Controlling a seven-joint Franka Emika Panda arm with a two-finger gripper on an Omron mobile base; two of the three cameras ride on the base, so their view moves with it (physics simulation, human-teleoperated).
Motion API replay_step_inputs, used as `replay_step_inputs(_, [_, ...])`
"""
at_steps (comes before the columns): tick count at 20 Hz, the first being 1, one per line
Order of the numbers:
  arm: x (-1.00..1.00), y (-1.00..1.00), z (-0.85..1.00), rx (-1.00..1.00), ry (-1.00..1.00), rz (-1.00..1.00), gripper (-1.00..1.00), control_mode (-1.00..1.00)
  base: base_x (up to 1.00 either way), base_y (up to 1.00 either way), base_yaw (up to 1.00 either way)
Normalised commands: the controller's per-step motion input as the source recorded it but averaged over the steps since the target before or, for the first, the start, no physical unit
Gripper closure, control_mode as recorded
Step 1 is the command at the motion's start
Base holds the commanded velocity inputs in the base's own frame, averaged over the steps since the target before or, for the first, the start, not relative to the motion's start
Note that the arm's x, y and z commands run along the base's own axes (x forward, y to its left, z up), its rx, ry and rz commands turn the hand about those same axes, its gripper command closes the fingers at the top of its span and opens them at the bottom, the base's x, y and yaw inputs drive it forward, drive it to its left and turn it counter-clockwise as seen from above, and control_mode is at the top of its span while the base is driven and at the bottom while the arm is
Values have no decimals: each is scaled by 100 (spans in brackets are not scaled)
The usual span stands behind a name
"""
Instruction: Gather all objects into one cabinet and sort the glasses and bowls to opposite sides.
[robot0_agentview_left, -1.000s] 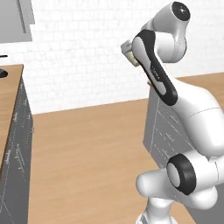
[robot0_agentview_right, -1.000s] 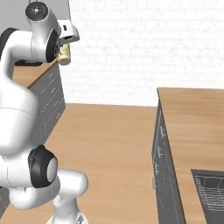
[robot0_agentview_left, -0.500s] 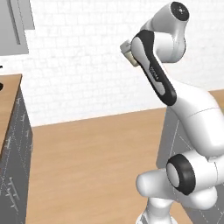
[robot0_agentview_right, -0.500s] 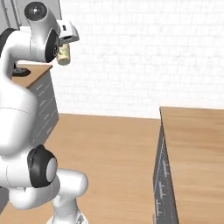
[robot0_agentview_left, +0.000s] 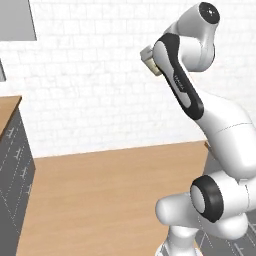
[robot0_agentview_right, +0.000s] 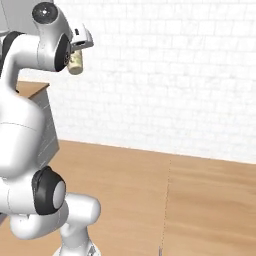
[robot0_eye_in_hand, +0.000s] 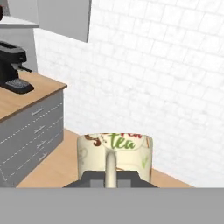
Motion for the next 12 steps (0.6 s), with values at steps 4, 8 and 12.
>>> replay_step_inputs(4, [0,0,0,0,0,0,100,100,100,-40,22])
replay_step_inputs(8, [0,0,0,0,0,0,100,100,100,-24,20])
replay_step_inputs(12, [0,0,0,0,0,0,100,100,93,-10,20])
